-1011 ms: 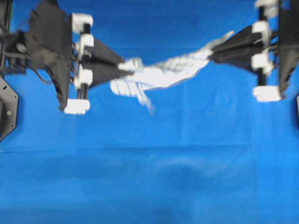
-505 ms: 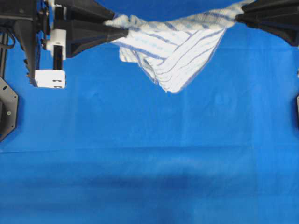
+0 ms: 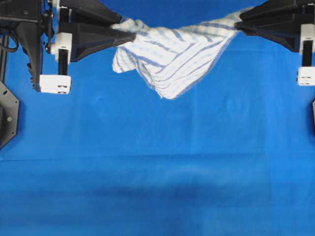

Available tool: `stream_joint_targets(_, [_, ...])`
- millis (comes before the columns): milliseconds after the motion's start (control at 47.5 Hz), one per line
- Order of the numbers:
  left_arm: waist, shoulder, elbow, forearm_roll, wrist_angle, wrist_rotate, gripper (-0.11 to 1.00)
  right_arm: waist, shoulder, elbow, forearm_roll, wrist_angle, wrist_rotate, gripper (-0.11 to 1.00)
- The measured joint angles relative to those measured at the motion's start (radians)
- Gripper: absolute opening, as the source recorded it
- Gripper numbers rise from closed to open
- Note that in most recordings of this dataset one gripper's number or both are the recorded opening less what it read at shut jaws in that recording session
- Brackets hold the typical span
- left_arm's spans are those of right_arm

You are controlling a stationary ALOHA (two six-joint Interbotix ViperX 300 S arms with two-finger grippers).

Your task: Lift the towel with both arms.

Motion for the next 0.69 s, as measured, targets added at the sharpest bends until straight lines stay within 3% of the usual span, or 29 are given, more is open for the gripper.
stream_joint_targets(84, [0.000, 0.000, 0.000, 0.000, 0.002, -0.011, 0.38, 0.000, 0.002, 0.002, -0.002, 0.000, 0.002, 0.09])
stream_joint_targets(211, [-0.008, -0.002, 0.000, 0.000, 0.000, -0.011, 0.75, 0.000, 0.002, 0.002, 0.000, 0.000, 0.003, 0.46])
stream_joint_targets(295, [-0.018, -0.009, 0.003, 0.000, 0.000, -0.011, 0.90, 0.000, 0.006, 0.002, 0.000, 0.002, 0.002, 0.66])
stream_joint_targets(526, [-0.029, -0.025, 0.071, 0.000, -0.023, -0.015, 0.90, 0.000, 0.006, 0.011, 0.000, 0.015, 0.018, 0.64])
stream_joint_targets(695, [-0.046, 0.011, 0.172, 0.000, -0.097, -0.035, 0.90, 0.002, 0.018, 0.080, 0.000, -0.002, 0.046, 0.63])
